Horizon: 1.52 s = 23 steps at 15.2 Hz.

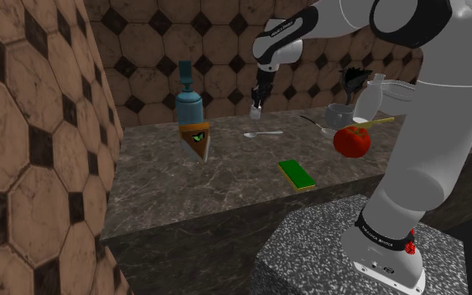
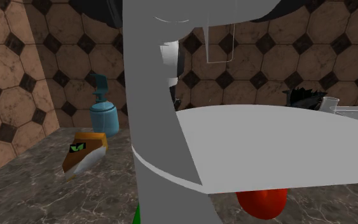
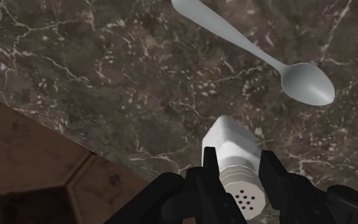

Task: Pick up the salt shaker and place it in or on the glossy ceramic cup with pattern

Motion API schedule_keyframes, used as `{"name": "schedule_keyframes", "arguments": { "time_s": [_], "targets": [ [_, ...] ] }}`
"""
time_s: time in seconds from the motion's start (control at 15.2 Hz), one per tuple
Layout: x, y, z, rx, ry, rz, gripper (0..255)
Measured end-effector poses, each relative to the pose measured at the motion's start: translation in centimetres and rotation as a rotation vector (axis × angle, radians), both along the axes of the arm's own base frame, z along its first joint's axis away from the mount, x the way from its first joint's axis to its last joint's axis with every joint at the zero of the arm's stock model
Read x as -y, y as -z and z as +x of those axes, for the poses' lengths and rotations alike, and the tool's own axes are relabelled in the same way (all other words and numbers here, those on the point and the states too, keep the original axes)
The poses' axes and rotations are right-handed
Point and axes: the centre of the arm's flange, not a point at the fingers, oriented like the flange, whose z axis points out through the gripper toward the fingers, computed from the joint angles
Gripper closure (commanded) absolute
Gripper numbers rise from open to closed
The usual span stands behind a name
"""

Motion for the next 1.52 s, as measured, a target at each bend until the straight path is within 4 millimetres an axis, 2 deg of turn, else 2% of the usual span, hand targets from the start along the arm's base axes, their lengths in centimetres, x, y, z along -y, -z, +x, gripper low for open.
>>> {"name": "schedule_keyframes", "arguments": {
  "time_s": [1.25, 1.52],
  "targets": [
    [0.1, -10.1, 0.0, 0.0, 0.0, 0.0, 255],
    [0.4, -11.8, -0.5, 0.0, 0.0, 0.0, 255]
  ]
}}
